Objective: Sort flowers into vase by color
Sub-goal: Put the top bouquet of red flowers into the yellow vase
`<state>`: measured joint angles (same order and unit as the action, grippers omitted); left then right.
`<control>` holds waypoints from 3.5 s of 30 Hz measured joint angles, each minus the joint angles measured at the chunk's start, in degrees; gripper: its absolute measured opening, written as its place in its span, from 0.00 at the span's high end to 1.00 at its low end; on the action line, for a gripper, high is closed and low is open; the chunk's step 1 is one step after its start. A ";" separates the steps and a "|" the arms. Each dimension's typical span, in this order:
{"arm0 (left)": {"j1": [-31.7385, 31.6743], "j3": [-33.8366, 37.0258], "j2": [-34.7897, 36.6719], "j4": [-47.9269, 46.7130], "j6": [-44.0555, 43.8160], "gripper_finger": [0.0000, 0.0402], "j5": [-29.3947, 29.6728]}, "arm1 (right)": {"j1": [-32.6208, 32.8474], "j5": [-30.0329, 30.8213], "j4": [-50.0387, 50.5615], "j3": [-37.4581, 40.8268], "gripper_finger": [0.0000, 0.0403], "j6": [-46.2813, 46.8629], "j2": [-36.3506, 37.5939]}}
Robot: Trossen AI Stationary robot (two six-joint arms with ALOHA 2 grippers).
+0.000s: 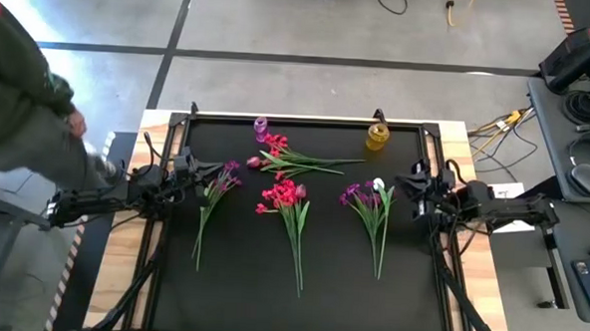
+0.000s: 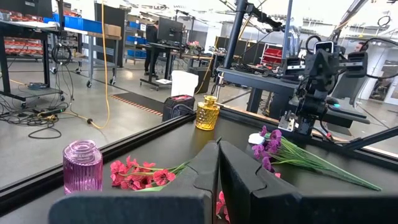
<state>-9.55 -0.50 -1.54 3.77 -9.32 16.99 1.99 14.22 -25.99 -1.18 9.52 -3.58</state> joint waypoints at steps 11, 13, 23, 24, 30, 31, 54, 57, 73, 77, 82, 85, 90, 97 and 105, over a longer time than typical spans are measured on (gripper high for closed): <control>0.01 -0.02 0.00 0.00 -0.01 1.00 0.00 | -0.03 2.30 4.99 -14.13 0.75 -0.39 -27.21; -0.02 -0.02 0.00 0.00 -0.01 1.00 0.00 | -0.33 5.68 6.65 -18.67 0.70 -0.54 -34.85; -0.02 -0.02 0.00 0.00 0.02 1.00 0.00 | -12.17 -8.32 31.80 -47.85 0.66 -3.58 -65.23; -0.02 -0.01 0.00 0.00 0.01 1.00 0.00 | -13.58 -11.48 34.61 -50.04 0.68 -4.82 -67.46; -0.02 0.00 0.00 0.00 -0.01 1.00 0.00 | -21.64 -18.74 48.59 -62.84 0.79 -10.99 -79.01; -0.02 0.00 0.00 0.00 -0.01 1.00 0.00 | -22.72 -18.75 50.65 -64.86 0.82 -11.50 -81.33; -0.02 0.00 0.00 0.00 0.00 1.00 0.00 | -31.24 -21.72 80.36 -101.84 0.62 -33.75 -117.39; -0.02 -0.02 0.00 0.00 0.01 1.00 0.00 | -31.76 -21.79 84.26 -105.91 0.61 -33.77 -121.23; 0.00 -0.02 0.00 0.00 0.00 1.00 0.00 | -32.57 -22.21 93.30 -116.51 0.73 -34.93 -129.84; -0.02 -0.02 0.00 0.00 0.02 1.00 0.00 | -32.66 -23.69 93.25 -116.43 0.79 -35.05 -129.80; -0.02 -0.02 0.01 0.00 0.01 1.00 0.00 | -32.64 -23.67 94.76 -116.34 0.86 -35.58 -130.49; -0.02 -0.02 0.00 0.00 0.00 1.00 0.00 | -32.51 -23.42 95.06 -116.34 0.89 -35.66 -130.50; -0.01 -0.02 0.00 0.00 0.01 1.00 0.00 | -32.25 -23.04 95.08 -116.34 0.94 -34.63 -127.99; 0.00 -0.01 0.02 0.00 -0.01 1.00 0.00 | -32.03 -22.72 89.79 -113.26 0.96 -30.96 -117.81; 0.01 0.01 0.02 0.00 0.00 1.00 0.00 | -31.61 -21.27 66.74 -91.65 0.96 -25.49 -98.14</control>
<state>-9.54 -0.49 -1.52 3.77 -9.32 16.99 -29.63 -7.05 40.75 -92.82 -15.97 -101.72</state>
